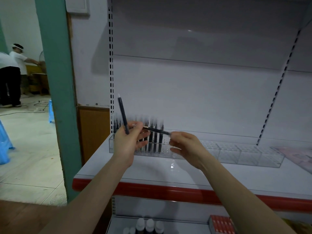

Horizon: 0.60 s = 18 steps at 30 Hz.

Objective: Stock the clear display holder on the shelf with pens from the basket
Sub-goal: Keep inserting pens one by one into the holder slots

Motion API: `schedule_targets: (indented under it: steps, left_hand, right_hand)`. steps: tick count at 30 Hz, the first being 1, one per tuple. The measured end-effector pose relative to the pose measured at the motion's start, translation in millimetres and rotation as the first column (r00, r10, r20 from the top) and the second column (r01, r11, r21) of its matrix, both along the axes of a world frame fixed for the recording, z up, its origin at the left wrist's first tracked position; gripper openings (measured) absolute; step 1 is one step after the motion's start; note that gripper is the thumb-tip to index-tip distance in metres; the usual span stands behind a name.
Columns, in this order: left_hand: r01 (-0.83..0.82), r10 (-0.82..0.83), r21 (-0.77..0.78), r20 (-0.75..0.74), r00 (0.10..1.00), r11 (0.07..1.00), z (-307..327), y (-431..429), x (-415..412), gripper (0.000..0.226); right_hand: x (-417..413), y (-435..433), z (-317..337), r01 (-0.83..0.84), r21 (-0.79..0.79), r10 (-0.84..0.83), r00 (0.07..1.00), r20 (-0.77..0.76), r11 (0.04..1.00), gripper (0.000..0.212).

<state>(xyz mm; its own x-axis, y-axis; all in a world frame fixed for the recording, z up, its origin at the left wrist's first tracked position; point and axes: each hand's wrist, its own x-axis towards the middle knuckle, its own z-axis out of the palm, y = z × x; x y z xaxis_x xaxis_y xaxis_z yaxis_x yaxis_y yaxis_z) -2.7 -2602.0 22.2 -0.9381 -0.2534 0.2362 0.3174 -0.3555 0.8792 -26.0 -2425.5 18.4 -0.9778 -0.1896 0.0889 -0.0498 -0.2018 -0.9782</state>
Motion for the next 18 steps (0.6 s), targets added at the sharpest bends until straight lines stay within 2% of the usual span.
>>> schedule_targets:
  steps: [2, 3, 5, 8, 11, 14, 18]
  left_hand:
    - [0.021, -0.019, -0.125, 0.018, 1.000, 0.992, -1.9, 3.2, 1.0, 0.007]
    - [0.023, -0.019, -0.203, 0.019, 1.000, 0.979, -3.0, 5.2, 1.3, 0.010]
    - [0.030, -0.027, -0.281, 0.017, 0.999, 0.959, -4.6, 8.5, 1.4, 0.019]
    - [0.073, -0.063, -0.281, 0.045, 0.997, 0.957, -4.1, 7.0, 2.6, 0.025]
    - [0.035, -0.027, -0.363, 0.027, 0.999, 0.931, -7.8, 1.9, 1.5, 0.021]
    - [-0.014, 0.014, -0.399, -0.003, 1.000, 0.917, -13.2, -1.2, 0.1, 0.019]
    - [-0.006, 0.006, -0.313, 0.000, 1.000, 0.950, -14.8, -7.1, -1.3, 0.009]
  right_hand:
    - [-7.1, 3.5, 5.3, 0.016, -0.248, 0.005, 0.996, 0.084, 0.969, 0.004]
    - [-10.2, 4.9, 8.4, 0.028, -0.325, 0.005, 0.995, 0.101, 0.945, 0.007]
    - [-15.3, 8.0, 16.3, 0.084, -0.379, -0.052, 0.994, 0.093, 0.921, 0.012]
    - [-22.8, 11.3, 25.5, 0.283, -0.237, -0.299, 0.954, -0.035, 0.929, 0.014]
    - [-31.8, 11.2, 30.7, 0.484, -0.045, -0.481, 0.846, -0.232, 0.874, 0.013]
    - [-41.4, 8.1, 33.8, 0.551, 0.054, -0.492, 0.780, -0.386, 0.832, 0.007]
    - [-53.7, -1.1, 35.5, 0.540, 0.167, -0.413, 0.778, -0.473, 0.825, 0.006]
